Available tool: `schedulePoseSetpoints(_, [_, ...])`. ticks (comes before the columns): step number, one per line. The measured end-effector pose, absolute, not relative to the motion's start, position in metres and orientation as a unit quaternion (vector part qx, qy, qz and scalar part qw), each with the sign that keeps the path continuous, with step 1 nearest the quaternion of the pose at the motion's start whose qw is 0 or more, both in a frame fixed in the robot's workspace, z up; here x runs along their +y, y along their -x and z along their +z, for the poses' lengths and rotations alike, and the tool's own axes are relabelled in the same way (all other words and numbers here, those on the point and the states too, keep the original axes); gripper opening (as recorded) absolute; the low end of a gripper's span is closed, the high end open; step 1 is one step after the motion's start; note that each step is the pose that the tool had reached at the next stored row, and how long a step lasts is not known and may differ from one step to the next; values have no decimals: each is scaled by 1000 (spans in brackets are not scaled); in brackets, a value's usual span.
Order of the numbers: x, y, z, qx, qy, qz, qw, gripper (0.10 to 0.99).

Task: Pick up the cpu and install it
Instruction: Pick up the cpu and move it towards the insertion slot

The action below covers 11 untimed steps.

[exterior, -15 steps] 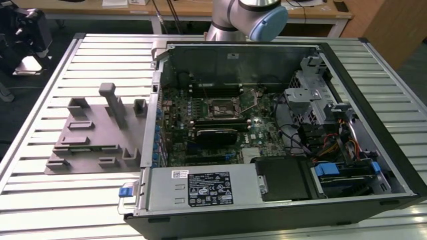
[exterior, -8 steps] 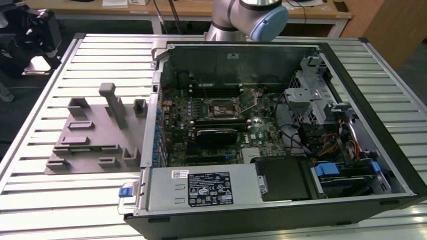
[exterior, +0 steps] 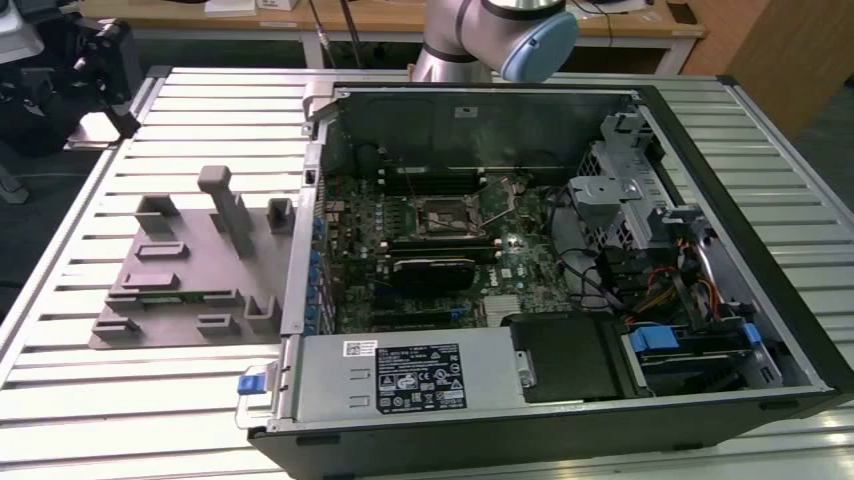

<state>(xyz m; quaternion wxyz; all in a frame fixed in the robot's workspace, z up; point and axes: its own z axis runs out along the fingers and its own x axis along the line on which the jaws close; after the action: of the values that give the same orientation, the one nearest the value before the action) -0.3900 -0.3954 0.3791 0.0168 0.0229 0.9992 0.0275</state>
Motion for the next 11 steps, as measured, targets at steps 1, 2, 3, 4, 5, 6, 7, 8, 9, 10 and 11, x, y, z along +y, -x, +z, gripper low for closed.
schedulePoseSetpoints(1, [-395,388,379,999,-23,28,17,541])
schedulePoseSetpoints(2, [-395,386,379,999,-23,28,17,541])
schedulePoseSetpoints(3, [-395,384,379,999,-23,28,17,541])
schedulePoseSetpoints(4, [-395,383,379,999,-23,28,17,541])
schedulePoseSetpoints(5, [-395,381,379,999,-23,28,17,541])
schedulePoseSetpoints(6, [-395,379,379,999,-23,28,17,541])
schedulePoseSetpoints(7, [-395,377,379,999,-23,28,17,541])
schedulePoseSetpoints(8, [-395,375,379,999,-23,28,17,541])
schedulePoseSetpoints(9, [-395,374,379,999,-23,28,17,541])
schedulePoseSetpoints(10, [-395,372,379,999,-23,28,17,541])
schedulePoseSetpoints(11, [-395,370,379,999,-23,28,17,541])
